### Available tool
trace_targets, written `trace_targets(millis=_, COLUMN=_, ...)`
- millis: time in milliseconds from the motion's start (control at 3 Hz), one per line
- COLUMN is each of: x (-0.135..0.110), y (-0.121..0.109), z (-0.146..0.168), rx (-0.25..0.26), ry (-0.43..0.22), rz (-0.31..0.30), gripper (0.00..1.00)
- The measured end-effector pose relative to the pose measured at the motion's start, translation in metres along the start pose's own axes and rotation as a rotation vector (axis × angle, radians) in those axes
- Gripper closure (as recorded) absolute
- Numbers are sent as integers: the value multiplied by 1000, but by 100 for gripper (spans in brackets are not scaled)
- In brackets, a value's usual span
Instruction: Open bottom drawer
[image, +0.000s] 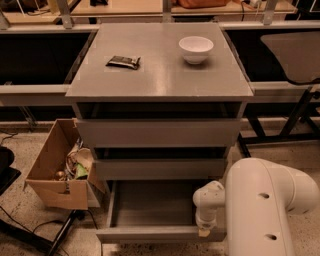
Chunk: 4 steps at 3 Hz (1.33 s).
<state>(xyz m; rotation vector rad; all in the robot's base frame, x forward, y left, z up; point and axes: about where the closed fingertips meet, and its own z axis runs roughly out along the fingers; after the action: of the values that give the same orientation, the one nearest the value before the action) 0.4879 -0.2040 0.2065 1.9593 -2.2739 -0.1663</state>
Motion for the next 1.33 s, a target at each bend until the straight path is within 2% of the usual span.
trace_targets(millis=333, x=13, y=17, z=6, rx=-40, ry=-7, rz=17, gripper=85)
trace_targets(millis=1333, x=12, y=14, z=6, rx=-40, ry=-7, rz=17, gripper=15)
